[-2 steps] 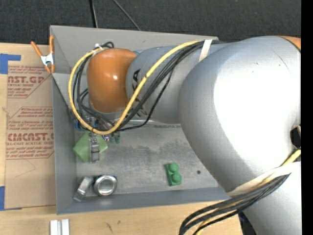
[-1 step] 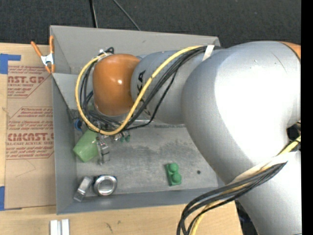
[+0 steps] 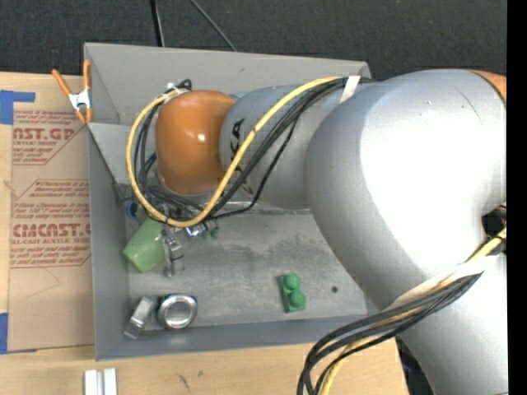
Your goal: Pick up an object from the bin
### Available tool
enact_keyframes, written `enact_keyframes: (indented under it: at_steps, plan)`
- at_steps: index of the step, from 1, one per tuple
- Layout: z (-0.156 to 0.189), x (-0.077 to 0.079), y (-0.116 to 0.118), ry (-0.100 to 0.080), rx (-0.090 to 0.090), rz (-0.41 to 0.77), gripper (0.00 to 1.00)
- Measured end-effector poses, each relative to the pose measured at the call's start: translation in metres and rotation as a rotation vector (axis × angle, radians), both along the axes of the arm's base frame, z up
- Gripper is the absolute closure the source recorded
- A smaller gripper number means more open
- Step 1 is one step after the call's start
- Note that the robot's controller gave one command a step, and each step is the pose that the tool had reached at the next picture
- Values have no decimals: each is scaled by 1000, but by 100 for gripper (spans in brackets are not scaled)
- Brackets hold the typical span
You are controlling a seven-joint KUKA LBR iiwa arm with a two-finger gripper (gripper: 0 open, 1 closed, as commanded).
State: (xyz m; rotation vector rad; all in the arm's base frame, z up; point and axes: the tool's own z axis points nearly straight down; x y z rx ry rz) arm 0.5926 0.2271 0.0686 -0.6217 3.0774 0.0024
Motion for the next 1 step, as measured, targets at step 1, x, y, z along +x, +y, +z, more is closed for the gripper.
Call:
enact_keyframes:
  at_steps: [1]
  plan:
    - [0,0,0,0,0,0,100]
